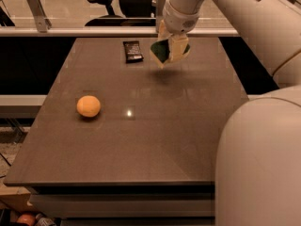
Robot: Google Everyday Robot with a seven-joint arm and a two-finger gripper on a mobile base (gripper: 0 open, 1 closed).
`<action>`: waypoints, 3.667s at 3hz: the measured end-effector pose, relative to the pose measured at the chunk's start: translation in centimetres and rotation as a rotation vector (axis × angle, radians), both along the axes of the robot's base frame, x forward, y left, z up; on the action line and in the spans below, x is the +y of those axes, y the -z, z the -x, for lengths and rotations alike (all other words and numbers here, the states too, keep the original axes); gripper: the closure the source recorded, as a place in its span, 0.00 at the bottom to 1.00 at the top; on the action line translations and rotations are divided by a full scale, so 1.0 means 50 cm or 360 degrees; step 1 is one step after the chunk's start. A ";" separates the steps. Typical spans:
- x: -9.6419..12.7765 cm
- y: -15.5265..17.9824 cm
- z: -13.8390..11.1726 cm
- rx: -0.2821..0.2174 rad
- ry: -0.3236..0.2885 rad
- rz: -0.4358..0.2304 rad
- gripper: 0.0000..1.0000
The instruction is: Move sponge near rxbar chocolate
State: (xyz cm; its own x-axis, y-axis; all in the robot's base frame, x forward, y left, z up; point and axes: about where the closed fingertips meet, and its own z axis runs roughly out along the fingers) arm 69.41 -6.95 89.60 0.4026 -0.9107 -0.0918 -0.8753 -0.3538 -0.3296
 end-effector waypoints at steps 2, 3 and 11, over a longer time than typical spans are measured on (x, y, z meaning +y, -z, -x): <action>0.026 0.049 -0.048 0.0060 -0.0023 -0.0071 1.00; 0.030 0.065 -0.072 0.0068 -0.0027 -0.0081 1.00; 0.018 0.140 -0.133 0.0138 -0.0030 -0.0138 0.59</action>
Offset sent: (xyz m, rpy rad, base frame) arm 0.0357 0.0151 -0.0308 0.0671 0.0601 0.0169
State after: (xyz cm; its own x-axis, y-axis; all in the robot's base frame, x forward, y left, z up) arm 76.05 -6.03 82.61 0.4068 -0.8902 -0.2050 -0.8953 -0.3439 -0.2833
